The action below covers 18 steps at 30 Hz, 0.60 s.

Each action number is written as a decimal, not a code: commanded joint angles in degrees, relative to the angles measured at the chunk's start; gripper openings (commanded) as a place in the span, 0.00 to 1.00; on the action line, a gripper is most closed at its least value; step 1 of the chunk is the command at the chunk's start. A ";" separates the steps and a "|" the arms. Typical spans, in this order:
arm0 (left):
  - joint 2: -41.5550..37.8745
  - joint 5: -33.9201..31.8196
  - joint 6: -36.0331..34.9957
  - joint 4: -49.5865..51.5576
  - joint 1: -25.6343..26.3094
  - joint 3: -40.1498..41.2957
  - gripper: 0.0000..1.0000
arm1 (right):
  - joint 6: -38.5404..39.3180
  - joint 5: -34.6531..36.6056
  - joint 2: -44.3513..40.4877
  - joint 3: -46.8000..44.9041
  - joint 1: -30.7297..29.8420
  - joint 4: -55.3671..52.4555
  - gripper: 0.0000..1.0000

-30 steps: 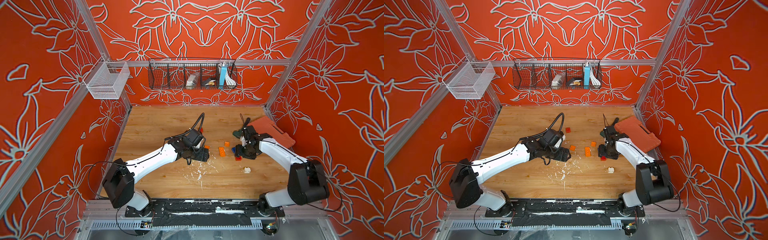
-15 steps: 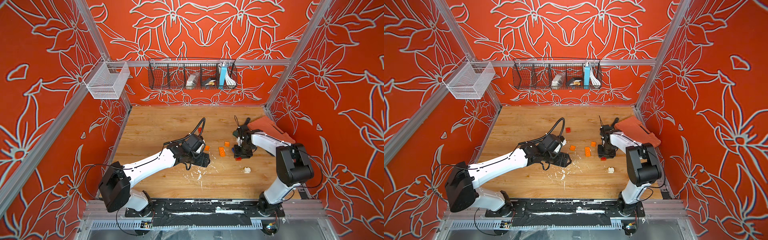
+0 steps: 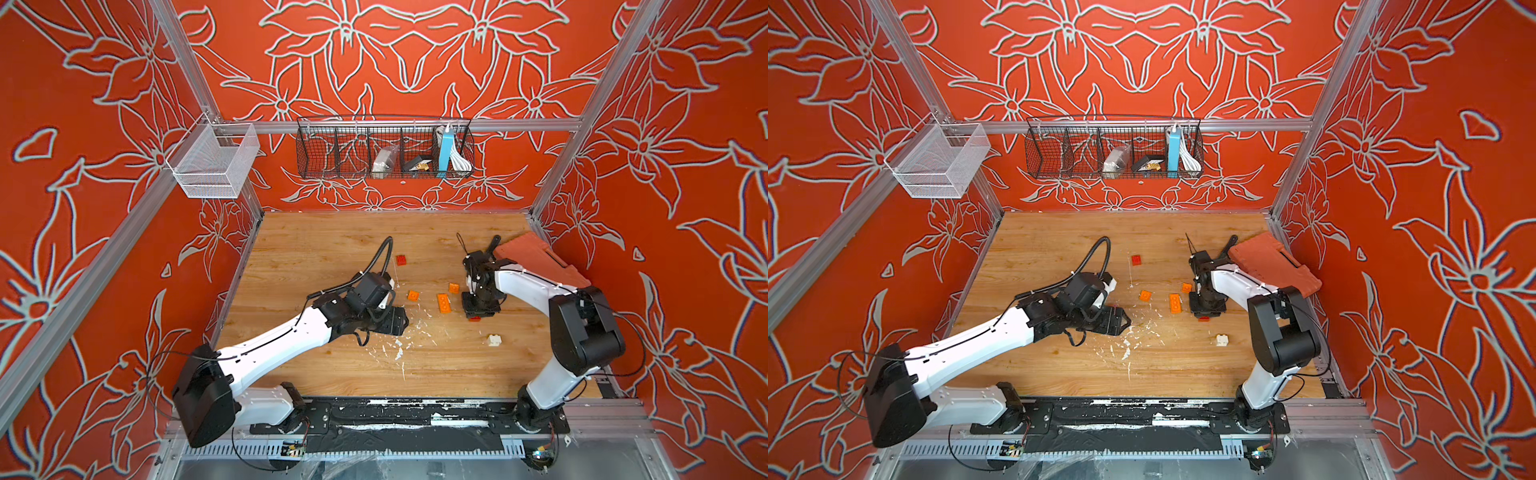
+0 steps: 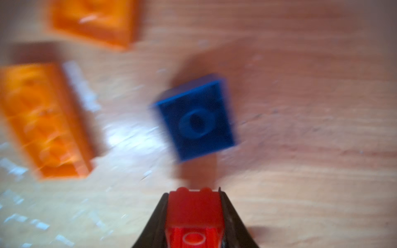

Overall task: Assemble the letter r with lego
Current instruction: Pick up the lego brick from the center of the board, then place the lego brick at the center of the board.

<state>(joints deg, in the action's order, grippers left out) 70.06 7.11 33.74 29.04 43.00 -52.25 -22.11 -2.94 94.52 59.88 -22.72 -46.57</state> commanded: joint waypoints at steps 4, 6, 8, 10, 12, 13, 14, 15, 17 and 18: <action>-15.37 -1.22 6.56 2.60 -9.89 10.07 0.82 | -11.18 2.21 -6.17 -1.79 -14.87 -2.03 0.22; -19.58 0.72 7.20 3.57 -14.22 12.91 0.82 | -14.80 1.86 -5.73 -1.20 -19.89 -0.35 0.22; -22.37 2.71 7.07 5.22 -17.78 14.68 0.82 | -18.07 2.18 -3.92 0.03 -24.80 1.13 0.22; -23.84 3.77 6.72 6.48 -19.71 15.30 0.82 | -19.91 3.02 -1.44 2.00 -27.57 1.80 0.23; -24.69 3.86 6.55 7.63 -20.29 15.28 0.82 | -20.91 2.94 1.72 3.91 -29.20 2.31 0.24; -25.03 3.87 6.52 7.94 -20.33 15.33 0.82 | -21.28 2.58 3.14 4.49 -29.56 2.79 0.24; -25.19 4.05 6.43 8.13 -20.33 15.22 0.82 | -21.52 1.91 4.50 5.07 -29.79 3.16 0.24; -25.24 4.21 6.43 8.23 -20.33 15.25 0.82 | -21.77 1.56 5.58 5.45 -29.92 3.38 0.26; -25.07 4.56 6.18 8.47 -20.32 15.08 0.83 | -21.92 1.26 7.62 6.39 -30.46 3.50 0.29; -24.82 4.57 6.08 8.64 -20.32 15.08 0.83 | -21.84 1.08 8.33 6.77 -30.68 3.45 0.30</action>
<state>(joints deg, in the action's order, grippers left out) 45.45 10.61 39.90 35.94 22.92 -36.84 -41.58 -1.98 101.03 65.01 -52.84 -43.00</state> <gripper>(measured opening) 0.827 0.341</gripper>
